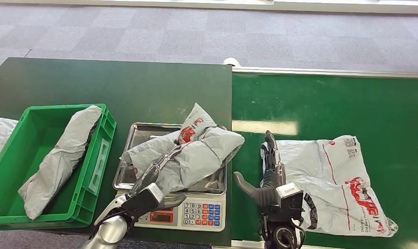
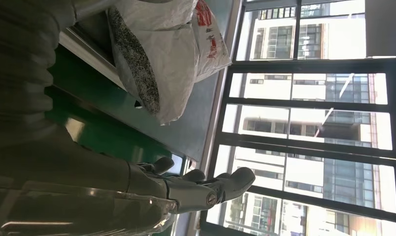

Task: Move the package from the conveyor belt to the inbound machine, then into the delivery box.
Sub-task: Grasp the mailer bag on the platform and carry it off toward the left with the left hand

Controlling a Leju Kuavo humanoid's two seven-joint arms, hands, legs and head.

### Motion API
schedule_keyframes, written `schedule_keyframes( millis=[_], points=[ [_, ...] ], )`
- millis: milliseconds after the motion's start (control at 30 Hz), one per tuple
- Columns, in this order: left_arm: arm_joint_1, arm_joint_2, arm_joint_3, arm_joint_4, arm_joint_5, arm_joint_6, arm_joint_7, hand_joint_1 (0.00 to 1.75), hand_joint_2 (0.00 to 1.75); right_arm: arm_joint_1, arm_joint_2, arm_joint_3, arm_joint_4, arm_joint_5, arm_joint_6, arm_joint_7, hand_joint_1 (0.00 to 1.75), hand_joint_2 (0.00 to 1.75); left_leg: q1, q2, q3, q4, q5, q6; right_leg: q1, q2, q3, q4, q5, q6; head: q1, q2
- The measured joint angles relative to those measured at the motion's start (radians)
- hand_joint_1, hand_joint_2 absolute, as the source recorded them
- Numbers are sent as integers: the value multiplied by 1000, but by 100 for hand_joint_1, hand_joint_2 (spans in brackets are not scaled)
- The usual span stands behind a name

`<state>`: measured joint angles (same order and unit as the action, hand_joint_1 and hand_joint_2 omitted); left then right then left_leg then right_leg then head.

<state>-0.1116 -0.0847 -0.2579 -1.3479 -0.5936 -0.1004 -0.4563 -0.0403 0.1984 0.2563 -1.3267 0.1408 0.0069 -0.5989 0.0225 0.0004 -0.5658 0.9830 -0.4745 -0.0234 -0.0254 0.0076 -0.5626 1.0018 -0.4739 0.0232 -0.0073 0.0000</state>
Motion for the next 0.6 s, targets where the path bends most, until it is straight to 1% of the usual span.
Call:
schedule_keyframes(
  millis=[200,333,367,400,433,500,567,600],
  points=[
    [0,0,-1,6,-18,39,-25,0,175,2,1,-2,-6,-1,3,0,0,175,0,0,0,0,0,0,0,0,0,0,0,0,0,0],
    [0,1,0,6,-3,48,-36,0,175,2,1,-5,-7,-1,3,0,0,175,0,0,0,0,0,0,0,0,0,0,0,0,0,0],
    [0,1,0,6,0,48,-38,3,175,2,1,-6,-7,-1,3,0,0,175,0,0,0,0,0,0,0,0,0,0,0,0,0,0],
    [0,1,0,6,3,49,-40,10,175,2,1,-7,-7,-1,2,0,0,175,0,0,0,0,0,0,0,0,0,0,0,0,0,0],
    [0,1,0,6,4,50,-42,19,175,2,1,-8,-7,-1,1,0,0,175,0,0,0,0,0,0,0,0,0,0,0,0,0,0],
    [1,1,0,6,8,52,-44,86,175,1,1,-11,-7,-1,0,0,0,175,0,0,0,0,0,0,0,0,0,0,0,0,0,0],
    [2,1,0,6,11,56,-45,145,175,1,1,-14,-7,-1,-1,0,0,175,0,0,0,0,0,0,0,0,0,0,0,0,0,0],
    [2,2,1,6,11,57,-45,149,175,0,1,-15,-7,-1,-1,0,0,175,0,0,0,0,0,0,0,0,0,0,0,0,0,0]
  ],
)
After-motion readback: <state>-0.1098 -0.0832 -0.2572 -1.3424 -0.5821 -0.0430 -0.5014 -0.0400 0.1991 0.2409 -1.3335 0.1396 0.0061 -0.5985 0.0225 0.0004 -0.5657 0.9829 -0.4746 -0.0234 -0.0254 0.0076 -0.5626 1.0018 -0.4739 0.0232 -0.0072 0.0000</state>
